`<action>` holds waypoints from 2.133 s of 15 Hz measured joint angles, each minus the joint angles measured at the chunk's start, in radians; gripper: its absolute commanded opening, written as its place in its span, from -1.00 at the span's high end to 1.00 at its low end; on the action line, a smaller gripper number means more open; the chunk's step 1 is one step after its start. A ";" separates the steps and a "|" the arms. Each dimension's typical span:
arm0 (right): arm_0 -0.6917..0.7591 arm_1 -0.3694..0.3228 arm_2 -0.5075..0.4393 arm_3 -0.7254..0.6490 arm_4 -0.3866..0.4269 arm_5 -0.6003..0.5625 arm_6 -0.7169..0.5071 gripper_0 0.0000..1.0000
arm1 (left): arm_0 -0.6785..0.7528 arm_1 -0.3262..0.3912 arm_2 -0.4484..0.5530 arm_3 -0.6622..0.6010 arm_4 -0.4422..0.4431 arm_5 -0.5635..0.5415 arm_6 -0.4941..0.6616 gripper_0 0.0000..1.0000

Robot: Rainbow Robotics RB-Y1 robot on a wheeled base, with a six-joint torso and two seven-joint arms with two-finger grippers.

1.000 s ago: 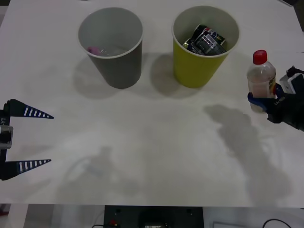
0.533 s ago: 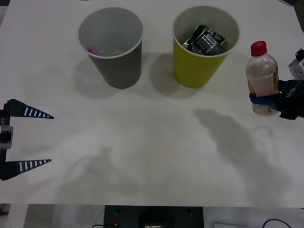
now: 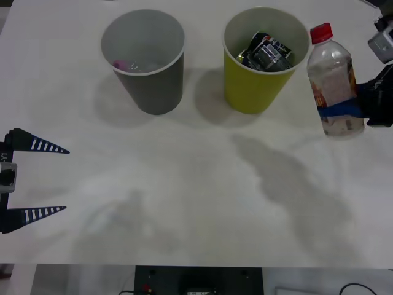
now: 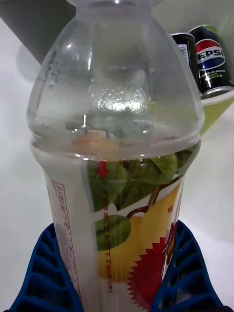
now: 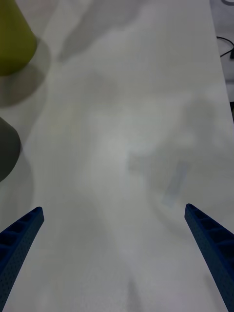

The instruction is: Put the can into the green bin and the plastic bottle into the gray bin

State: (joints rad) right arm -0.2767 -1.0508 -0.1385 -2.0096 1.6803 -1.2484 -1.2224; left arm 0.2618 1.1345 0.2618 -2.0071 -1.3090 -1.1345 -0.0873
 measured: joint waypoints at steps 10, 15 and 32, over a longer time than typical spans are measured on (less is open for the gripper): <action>-0.484 0.001 0.303 0.087 -0.002 -0.065 -0.047 1.00 | 0.000 0.000 0.000 0.000 0.000 0.000 0.000 -1.00; -0.732 0.056 0.475 0.234 0.004 -0.064 -0.048 1.00 | 0.000 0.000 0.000 0.000 0.000 0.000 0.000 -1.00; -1.182 0.567 0.745 0.903 0.260 0.222 0.013 1.00 | 0.000 0.000 0.000 0.000 0.000 0.000 0.000 -1.00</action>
State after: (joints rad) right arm -1.4589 -0.4839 0.6068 -1.1062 1.9403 -1.0268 -1.2091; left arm 0.2618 1.1345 0.2618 -2.0071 -1.3090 -1.1345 -0.0873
